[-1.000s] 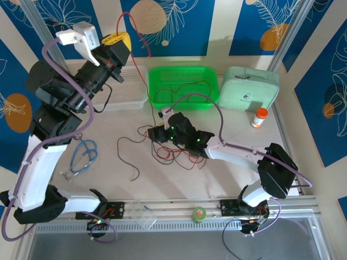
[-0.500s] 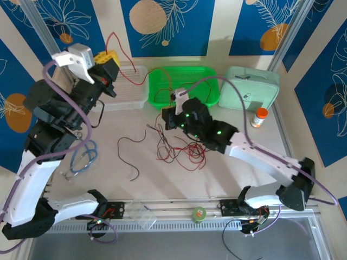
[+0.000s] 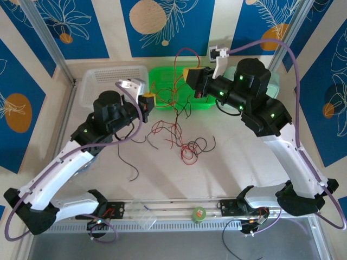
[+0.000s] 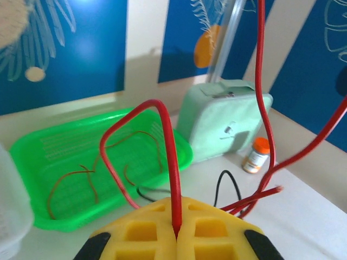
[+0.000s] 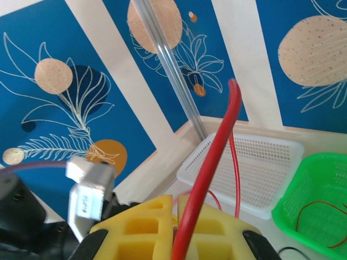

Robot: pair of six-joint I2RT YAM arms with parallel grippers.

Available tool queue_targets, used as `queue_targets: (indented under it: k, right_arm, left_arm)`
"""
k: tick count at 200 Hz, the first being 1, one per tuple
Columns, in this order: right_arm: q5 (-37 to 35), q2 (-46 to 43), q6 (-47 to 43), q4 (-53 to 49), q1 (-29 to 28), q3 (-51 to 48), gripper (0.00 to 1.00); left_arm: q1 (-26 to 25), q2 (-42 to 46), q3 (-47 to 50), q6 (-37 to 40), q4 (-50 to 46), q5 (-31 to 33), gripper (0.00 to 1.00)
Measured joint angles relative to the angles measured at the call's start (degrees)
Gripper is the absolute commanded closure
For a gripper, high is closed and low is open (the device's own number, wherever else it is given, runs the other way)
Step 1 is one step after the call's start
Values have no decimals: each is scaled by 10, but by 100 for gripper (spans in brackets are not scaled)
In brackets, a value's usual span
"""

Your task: Untangle the cables

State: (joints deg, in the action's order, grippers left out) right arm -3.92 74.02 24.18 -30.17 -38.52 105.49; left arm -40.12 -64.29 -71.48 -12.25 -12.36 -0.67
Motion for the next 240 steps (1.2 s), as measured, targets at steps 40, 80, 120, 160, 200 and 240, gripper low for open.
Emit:
queue_targets:
  k: [40,80,120,160,200,240]
  right_arm:
    - [43,19,0,-35,23,41,100]
    - [80,42,9,-60,27,36,100]
    - [99,54,17,-75,27,17,100]
    - [100,54,20,-82,27,-15,100]
    - [102,54,24,-86,27,-33,100]
    - [103,50,28,-90,27,-41,100]
  left_arm:
    - [-21,-6,13,-15,40,-38,100]
    - [-47,-17,21,-15,76,-58,98]
    - [-63,-49,23,-14,89,-64,91]
    - [-69,-50,26,-7,90,-61,85]
    - [-69,-49,27,-7,92,-52,81]
    - [-70,-47,30,2,99,-41,80]
